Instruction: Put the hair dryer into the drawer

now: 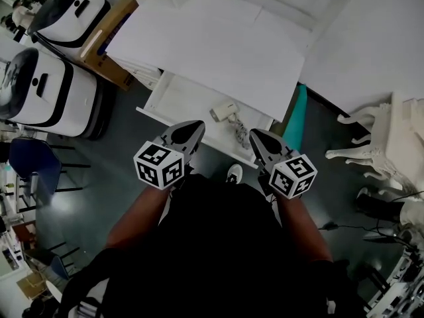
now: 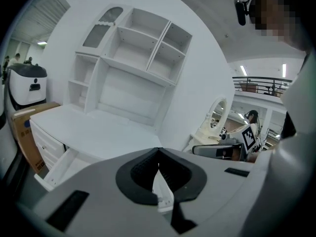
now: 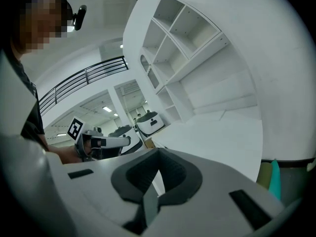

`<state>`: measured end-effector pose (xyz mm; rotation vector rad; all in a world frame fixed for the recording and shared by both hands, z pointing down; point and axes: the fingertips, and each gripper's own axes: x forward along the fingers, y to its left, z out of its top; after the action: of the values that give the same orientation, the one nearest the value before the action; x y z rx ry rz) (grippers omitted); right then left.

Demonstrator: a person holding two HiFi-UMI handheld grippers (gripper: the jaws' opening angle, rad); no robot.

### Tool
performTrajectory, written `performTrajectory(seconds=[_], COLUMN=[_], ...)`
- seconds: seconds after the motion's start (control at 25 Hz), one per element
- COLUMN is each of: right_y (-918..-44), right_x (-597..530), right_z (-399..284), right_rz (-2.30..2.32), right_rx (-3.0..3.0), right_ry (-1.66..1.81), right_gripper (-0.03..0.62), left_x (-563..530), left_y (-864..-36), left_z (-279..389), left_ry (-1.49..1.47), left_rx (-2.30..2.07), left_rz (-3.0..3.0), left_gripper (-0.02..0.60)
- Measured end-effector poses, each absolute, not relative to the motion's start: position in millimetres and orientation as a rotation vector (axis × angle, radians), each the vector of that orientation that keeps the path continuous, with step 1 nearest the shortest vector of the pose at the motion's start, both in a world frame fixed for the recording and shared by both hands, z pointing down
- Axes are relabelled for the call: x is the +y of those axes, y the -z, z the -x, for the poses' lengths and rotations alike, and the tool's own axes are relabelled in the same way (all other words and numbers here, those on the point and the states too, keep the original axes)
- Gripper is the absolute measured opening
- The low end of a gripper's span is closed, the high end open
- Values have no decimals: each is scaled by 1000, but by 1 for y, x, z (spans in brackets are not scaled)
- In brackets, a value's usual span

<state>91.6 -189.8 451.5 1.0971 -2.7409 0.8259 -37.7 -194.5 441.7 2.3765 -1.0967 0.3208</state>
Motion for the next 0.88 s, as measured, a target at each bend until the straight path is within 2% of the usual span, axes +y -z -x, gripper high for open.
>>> performTrajectory(seconds=[0.68,0.88], right_y=[-436,-446], right_x=[-131,-110], right_z=[-21,-5], right_rz=[-1312,-1403], right_rx=[-2674,-2647], right_ry=[-838,-895], right_gripper=[25,25], left_x=[-149,-129], left_y=[-426,-442], left_z=[78,91], left_ry=[-341,-403], left_rx=[-836,-751], left_rz=[-2519,-2518], left_gripper=[5,5])
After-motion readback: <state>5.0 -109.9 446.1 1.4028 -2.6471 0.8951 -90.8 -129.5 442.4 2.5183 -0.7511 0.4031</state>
